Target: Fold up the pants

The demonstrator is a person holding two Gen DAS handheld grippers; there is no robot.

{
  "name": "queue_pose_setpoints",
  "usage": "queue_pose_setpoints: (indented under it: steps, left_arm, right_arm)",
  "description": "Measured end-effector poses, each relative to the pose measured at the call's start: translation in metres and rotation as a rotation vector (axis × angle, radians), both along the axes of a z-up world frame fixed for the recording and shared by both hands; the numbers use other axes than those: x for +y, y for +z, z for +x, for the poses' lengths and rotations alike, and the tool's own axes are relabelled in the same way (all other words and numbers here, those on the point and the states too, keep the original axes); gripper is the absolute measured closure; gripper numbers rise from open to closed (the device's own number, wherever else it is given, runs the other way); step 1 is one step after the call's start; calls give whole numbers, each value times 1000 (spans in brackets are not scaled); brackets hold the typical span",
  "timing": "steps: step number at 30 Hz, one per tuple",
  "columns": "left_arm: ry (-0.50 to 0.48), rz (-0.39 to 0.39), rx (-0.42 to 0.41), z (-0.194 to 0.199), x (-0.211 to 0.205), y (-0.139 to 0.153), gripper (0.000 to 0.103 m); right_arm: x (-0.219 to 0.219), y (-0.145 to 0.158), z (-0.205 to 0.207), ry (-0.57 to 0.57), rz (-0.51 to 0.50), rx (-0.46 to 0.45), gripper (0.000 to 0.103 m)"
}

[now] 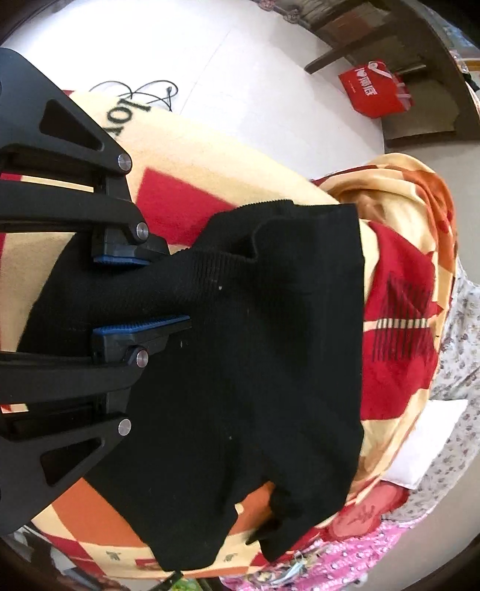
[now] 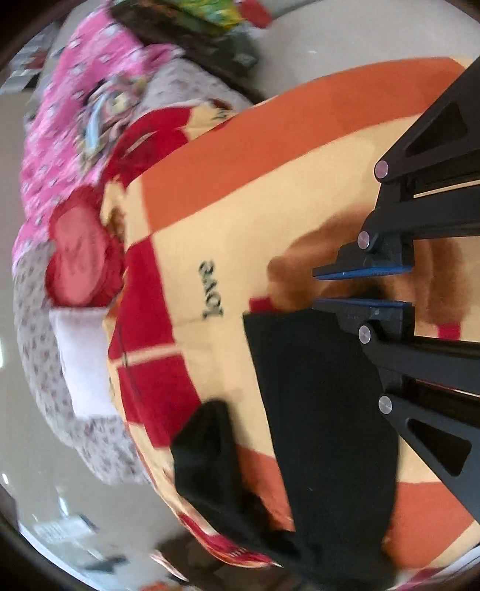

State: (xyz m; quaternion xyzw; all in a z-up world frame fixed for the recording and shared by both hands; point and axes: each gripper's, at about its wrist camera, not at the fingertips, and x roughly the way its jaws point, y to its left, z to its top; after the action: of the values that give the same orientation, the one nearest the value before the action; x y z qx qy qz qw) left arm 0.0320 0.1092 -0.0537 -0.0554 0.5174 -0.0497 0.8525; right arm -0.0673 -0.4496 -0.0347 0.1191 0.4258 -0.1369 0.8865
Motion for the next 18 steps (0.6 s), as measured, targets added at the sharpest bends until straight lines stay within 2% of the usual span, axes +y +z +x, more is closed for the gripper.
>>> queue_pose_setpoints:
  steps: [4, 6, 8, 9, 13, 16, 18]
  left_arm:
    - [11, 5, -14, -10, 10, 15, 75]
    - [30, 2, -27, -17, 16, 23, 74]
    - [48, 39, -54, -25, 14, 30, 74]
    - [52, 50, -65, -29, 13, 35, 74]
    - [55, 26, -92, -45, 13, 44, 74]
    - [74, 70, -113, -47, 8, 43, 74]
    - [79, 56, -97, -47, 8, 34, 74]
  right_arm:
    - [24, 22, 2, 94, 14, -76, 90]
    - [53, 28, 9, 218, 55, -97, 87]
    - [87, 29, 15, 338, 106, -110, 77]
    - [100, 28, 18, 375, 124, -113, 76]
    - [164, 18, 38, 532, 153, -95, 76]
    - [205, 9, 47, 628, 116, -70, 76]
    - [225, 3, 49, 676, 97, -53, 76]
